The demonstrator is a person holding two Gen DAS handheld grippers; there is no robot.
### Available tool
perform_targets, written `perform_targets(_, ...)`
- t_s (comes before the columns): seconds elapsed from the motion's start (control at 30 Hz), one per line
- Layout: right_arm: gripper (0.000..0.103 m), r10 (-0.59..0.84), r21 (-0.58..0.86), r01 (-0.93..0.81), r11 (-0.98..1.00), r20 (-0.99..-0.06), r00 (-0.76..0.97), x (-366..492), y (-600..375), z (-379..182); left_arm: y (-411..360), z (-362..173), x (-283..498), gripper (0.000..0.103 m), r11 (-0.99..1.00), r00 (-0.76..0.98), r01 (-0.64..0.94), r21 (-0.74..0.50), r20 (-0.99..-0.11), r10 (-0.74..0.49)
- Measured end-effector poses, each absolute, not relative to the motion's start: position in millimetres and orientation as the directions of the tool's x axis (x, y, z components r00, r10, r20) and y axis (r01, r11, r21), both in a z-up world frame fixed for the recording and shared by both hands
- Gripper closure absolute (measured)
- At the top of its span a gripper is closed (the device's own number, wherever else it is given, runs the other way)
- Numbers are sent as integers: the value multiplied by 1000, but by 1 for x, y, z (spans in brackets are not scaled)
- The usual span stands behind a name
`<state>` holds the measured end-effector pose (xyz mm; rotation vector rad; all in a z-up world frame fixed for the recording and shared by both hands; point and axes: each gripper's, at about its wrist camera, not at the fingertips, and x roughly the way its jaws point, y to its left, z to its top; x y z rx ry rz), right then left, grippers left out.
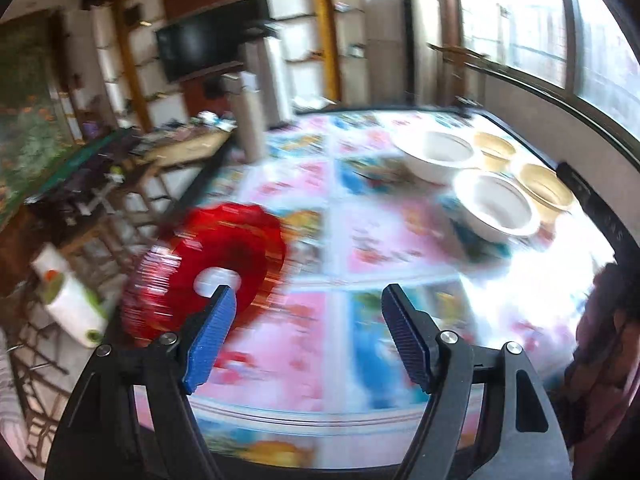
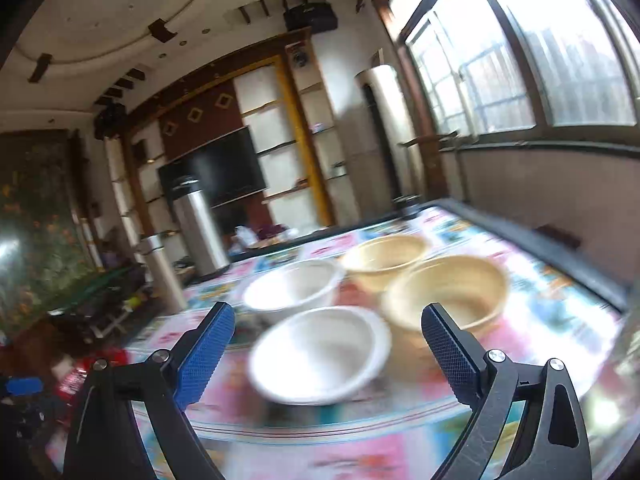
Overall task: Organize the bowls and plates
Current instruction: 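Move both grippers to the nearer white bowl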
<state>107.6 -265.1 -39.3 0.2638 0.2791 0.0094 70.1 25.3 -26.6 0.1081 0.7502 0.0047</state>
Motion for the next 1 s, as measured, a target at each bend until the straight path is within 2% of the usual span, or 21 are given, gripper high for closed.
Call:
perform_targets(0.2,3,27,322,78,943,-308,951,111,-307,-42,-29,-62,67,27,982,709,178,68,-701,-80)
perform_targets(0.3,3,47,295,50,954,-312,949,112,-298,-41,-51,-65,67,27,968,699,240,66,-705,-125)
perform_targets(0.4,3,96,272,-8,962,-311,945,113,-284,-39,-66,-53,78,27,957,693,284,54,-701,-166)
perform_targets(0.57,3,76,296,22,955,-314,946,116,-287,-40,-83,-18,128,27,955,705,296,16,-678,-207)
perform_targets(0.67,3,32,322,77,944,-322,946,124,-297,-43,-89,1,174,27,971,732,236,20,-662,-164)
perform_targets(0.83,3,-46,330,163,930,-335,941,128,-306,-48,-95,0,243,27,982,682,181,-55,-713,-165)
perform_targets(0.93,3,-82,260,165,951,-303,950,127,-294,-47,-94,-27,259,27,980,582,184,-78,-795,-173)
perform_targets(1.0,3,-75,218,149,964,-312,947,131,-286,-49,-87,-35,256,27,958,514,249,-141,-819,-254)
